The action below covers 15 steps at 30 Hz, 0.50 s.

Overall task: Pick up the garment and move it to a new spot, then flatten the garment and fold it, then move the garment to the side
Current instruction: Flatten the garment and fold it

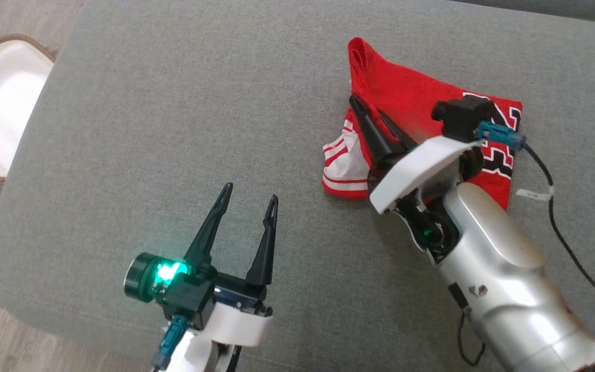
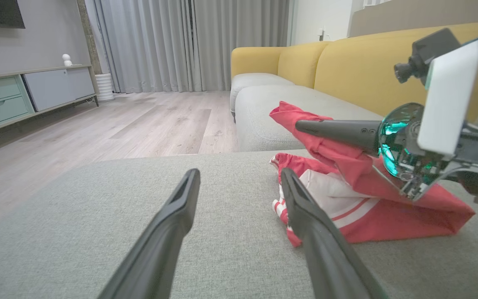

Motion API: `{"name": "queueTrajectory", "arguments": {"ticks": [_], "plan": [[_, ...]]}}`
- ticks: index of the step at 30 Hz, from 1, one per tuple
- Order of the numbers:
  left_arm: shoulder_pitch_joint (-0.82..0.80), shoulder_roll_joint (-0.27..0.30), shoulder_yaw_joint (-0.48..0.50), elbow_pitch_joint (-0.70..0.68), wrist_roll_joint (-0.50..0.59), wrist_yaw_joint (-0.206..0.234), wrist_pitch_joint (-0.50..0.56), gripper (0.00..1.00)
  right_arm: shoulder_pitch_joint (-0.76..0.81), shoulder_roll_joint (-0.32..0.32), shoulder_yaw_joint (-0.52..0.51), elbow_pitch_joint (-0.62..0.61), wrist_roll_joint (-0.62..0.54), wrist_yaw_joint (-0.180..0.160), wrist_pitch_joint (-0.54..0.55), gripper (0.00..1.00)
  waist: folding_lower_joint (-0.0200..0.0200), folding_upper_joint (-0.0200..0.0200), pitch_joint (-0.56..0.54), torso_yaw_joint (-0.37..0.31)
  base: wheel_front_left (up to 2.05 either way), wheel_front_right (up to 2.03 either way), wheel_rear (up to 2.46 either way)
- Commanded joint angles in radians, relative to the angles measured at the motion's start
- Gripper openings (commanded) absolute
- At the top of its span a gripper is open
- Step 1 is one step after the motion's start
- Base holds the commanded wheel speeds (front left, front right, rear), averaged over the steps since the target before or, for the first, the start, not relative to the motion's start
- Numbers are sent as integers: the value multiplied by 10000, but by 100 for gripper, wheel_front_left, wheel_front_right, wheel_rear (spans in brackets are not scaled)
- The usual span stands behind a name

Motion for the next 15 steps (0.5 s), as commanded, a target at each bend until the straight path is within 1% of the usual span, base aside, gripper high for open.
{"name": "queueTrajectory", "arguments": {"ticks": [1,2,4,7,10,12,15], "plan": [[-197,-64,281,-305,86,-5,-51,100,-486,197,464,195,282,-7,-336,43,0,0,8,37,0,0,0],[-195,-77,286,-313,92,2,-51,100,-595,197,570,447,436,-7,-499,100,0,0,6,36,0,0,0],[-165,-97,319,-306,93,27,-51,100,-768,197,872,735,880,-7,-824,100,0,0,-11,-24,0,0,0],[-46,-111,438,-290,89,62,-51,100,-936,198,1461,791,1365,-7,-1284,100,0,0,-120,-272,0,0,0],[87,-118,645,-605,111,67,-51,100,-889,198,1630,749,1166,-7,-1984,100,0,0,-338,-661,0,0,0],[286,-118,838,-703,104,137,-51,100,-675,198,1582,581,691,-7,-2311,100,0,0,-520,-989,0,0,0],[580,-122,1173,-723,33,256,-51,100,-8,189,1020,95,-140,-7,-2578,100,0,0,-816,-1446,0,0,0]]}}
